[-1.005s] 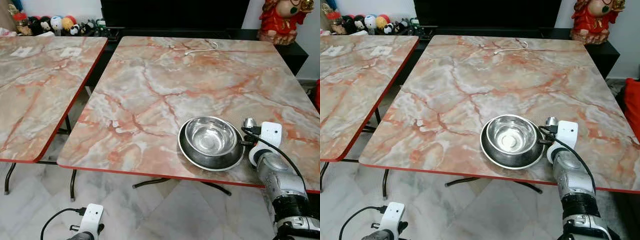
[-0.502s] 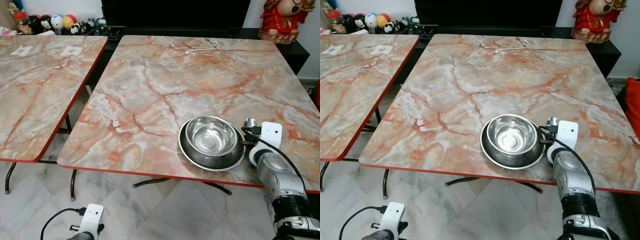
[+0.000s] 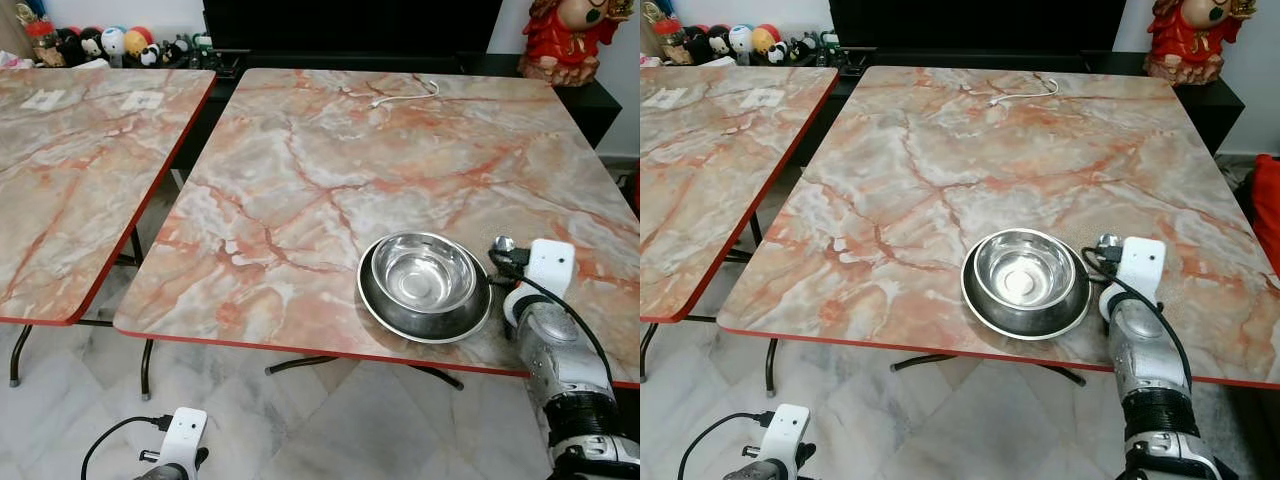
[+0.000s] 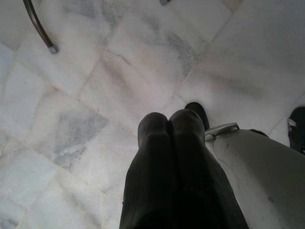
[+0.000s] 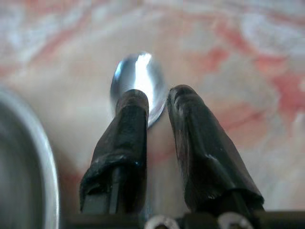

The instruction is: Setting the table

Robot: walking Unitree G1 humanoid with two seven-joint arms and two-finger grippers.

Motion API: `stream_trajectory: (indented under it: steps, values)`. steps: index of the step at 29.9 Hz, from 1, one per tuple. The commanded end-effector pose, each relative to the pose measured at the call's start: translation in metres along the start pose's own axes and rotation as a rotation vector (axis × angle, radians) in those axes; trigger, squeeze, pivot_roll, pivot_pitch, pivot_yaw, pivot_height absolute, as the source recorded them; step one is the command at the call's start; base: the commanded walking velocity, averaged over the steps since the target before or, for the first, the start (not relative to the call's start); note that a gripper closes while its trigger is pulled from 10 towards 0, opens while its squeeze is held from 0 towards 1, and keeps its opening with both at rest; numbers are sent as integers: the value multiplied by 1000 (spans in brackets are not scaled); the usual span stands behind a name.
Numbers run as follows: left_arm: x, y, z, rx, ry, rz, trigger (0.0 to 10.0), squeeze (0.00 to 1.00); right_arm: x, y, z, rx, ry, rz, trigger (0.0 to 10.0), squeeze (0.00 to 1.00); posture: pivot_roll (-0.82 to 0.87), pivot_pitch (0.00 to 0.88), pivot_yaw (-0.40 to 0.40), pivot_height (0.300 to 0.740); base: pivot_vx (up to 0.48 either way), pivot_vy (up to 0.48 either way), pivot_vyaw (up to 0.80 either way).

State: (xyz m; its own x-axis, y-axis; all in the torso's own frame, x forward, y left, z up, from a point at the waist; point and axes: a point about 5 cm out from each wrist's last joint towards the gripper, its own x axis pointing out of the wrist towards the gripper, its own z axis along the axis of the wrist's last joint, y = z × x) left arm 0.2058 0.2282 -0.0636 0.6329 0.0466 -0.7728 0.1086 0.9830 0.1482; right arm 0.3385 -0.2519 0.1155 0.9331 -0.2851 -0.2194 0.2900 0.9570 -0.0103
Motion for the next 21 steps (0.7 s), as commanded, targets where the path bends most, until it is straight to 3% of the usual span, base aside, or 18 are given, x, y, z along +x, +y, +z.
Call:
stream_trajectory:
  steps: [1,5,12,17,21]
  values:
    - [-2,3,-9,0,36,2,10000,0,-2,-3,4,22,-40,-17,10000,0,49,113,21,740,0,0,0]
    - [-2,3,-9,-1,34,2,10000,0,-6,-2,16,83,-150,-5,10000,0,49,111,21,740,0,0,0]
    - [-2,3,-10,-1,31,5,10000,0,-18,10,30,113,-314,44,10000,0,53,98,17,740,0,0,0]
    - [-3,4,-12,-20,47,14,10000,0,-25,16,29,113,-345,85,10000,0,61,87,11,740,0,0,0]
    - [-3,4,-13,-25,45,14,10000,0,-27,20,30,78,-365,111,10000,0,60,76,9,740,0,429,0]
